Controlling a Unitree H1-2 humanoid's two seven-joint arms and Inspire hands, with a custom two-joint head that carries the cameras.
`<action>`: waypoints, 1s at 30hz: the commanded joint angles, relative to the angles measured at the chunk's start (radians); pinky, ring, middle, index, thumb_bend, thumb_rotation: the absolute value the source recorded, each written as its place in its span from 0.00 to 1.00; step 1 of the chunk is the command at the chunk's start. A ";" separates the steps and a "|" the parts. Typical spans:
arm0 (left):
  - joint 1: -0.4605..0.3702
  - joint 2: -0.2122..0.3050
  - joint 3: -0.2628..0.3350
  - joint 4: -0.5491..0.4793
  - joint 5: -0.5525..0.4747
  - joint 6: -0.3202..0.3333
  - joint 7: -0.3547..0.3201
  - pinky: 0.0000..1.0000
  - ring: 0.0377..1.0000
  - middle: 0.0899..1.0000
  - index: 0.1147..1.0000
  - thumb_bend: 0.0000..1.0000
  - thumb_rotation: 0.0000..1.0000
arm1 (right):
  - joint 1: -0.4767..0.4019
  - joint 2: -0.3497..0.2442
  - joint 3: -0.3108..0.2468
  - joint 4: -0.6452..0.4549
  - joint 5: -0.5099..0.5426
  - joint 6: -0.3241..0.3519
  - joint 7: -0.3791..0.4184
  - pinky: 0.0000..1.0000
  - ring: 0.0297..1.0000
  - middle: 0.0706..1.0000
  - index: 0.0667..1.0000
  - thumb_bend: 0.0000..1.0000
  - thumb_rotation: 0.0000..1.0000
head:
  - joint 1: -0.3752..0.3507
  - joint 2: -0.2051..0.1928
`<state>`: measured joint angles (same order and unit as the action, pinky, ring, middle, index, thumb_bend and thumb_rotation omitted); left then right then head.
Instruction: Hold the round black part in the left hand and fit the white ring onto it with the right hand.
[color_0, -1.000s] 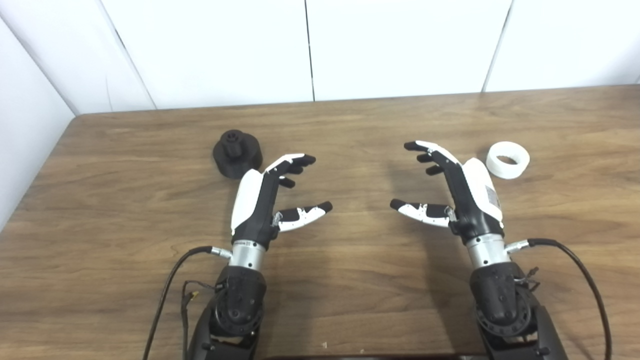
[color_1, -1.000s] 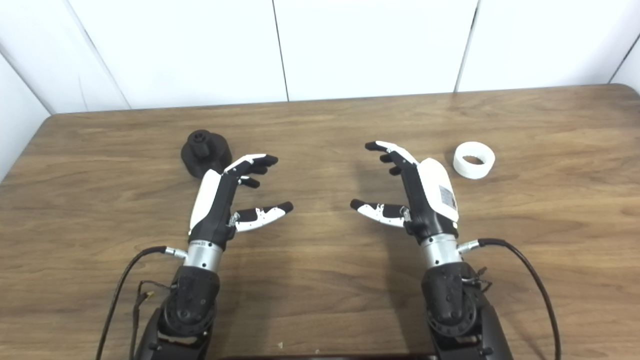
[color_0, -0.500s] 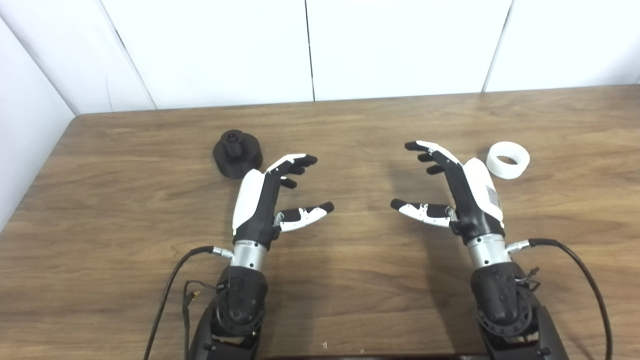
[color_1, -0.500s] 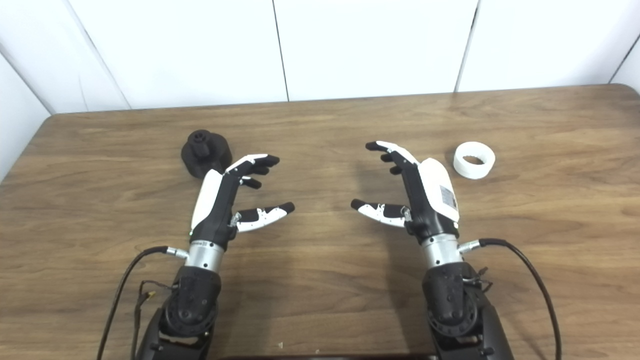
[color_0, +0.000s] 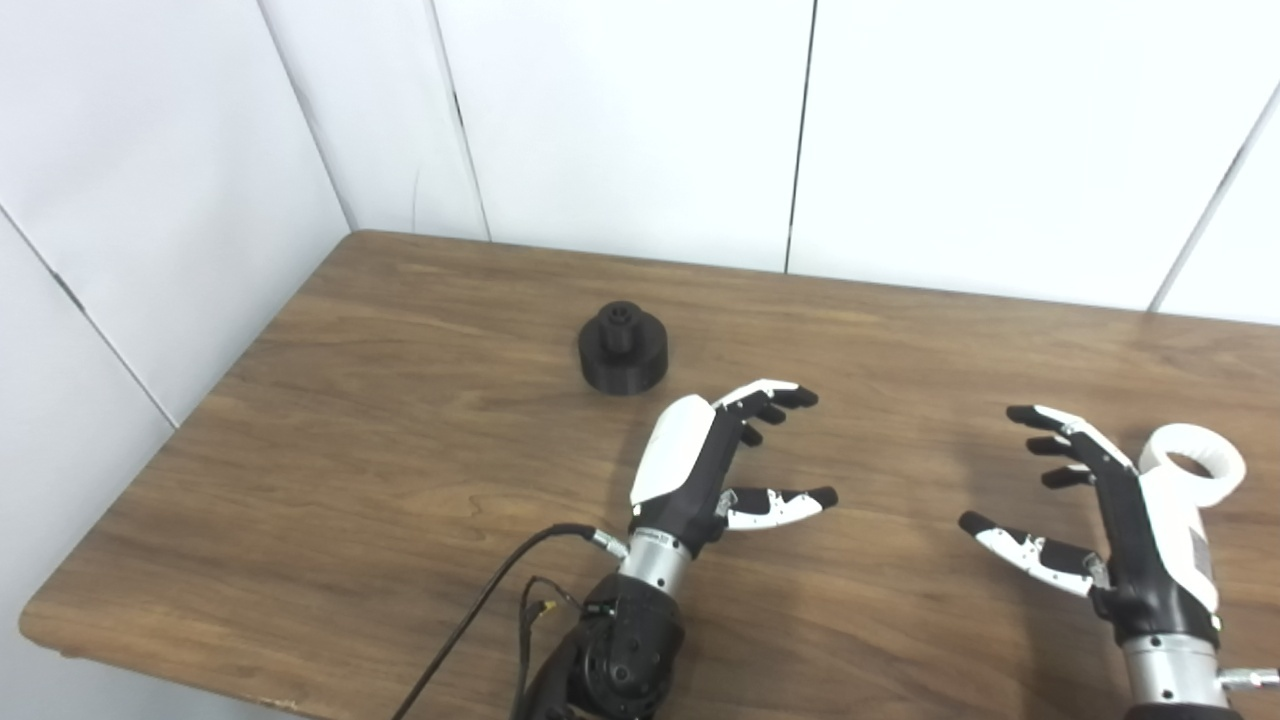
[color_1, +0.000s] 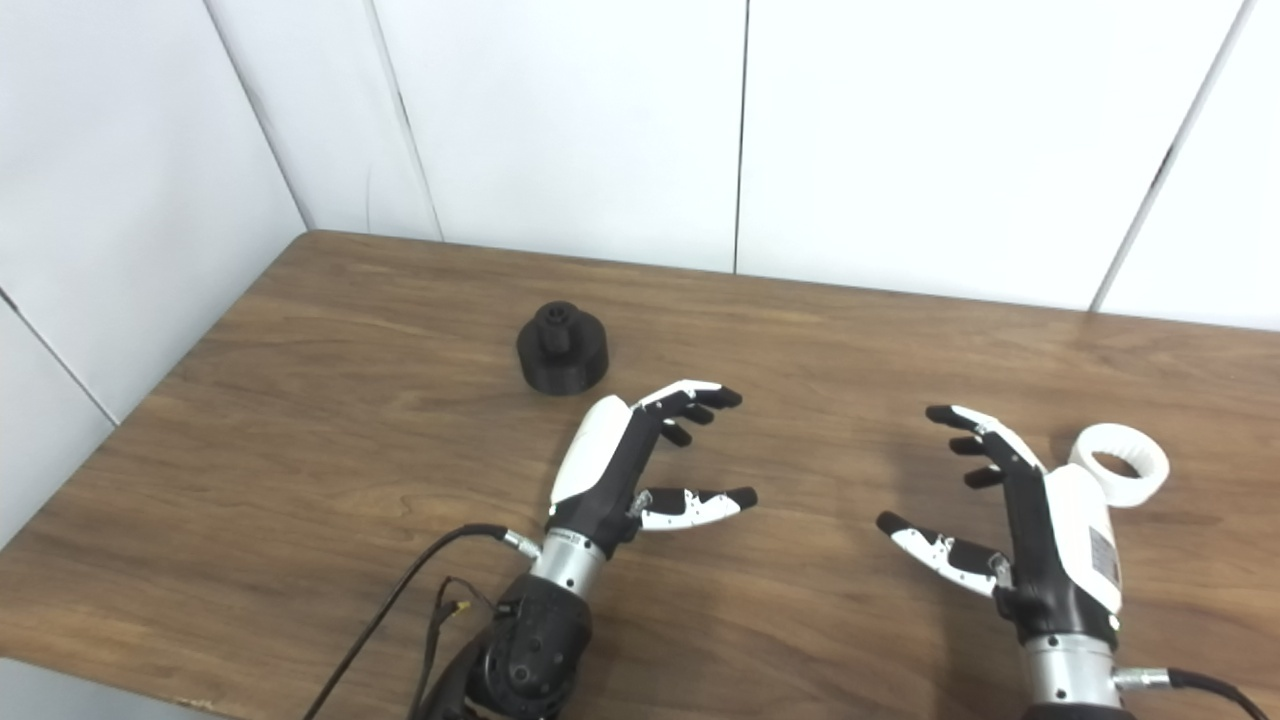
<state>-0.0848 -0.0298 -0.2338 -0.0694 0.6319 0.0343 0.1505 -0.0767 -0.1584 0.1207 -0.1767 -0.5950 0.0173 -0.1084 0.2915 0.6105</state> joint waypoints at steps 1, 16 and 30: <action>-0.038 0.000 -0.002 -0.020 0.017 -0.021 0.025 0.63 0.71 0.74 0.66 0.71 0.16 | -0.031 -0.003 -0.006 -0.020 0.007 -0.042 -0.017 0.61 0.72 0.78 0.73 0.70 0.00 | 0.000 0.001; -0.063 0.081 0.058 -0.074 0.229 0.154 0.028 0.97 1.00 1.00 0.71 0.83 0.48 | -0.034 -0.004 -0.007 -0.024 0.010 -0.033 -0.009 0.61 0.72 0.78 0.73 0.70 0.00 | 0.009 0.002; -0.120 0.217 0.201 -0.061 0.266 0.239 0.075 1.00 1.00 1.00 0.78 0.91 0.49 | -0.041 -0.010 -0.009 -0.017 0.028 -0.029 -0.004 0.62 0.73 0.79 0.74 0.68 0.00 | 0.018 -0.001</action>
<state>-0.1556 0.1624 -0.0560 -0.1087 0.8883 0.2693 0.1823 -0.0850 -0.1637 0.1192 -0.1717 -0.5716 0.0179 -0.1042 0.3083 0.6090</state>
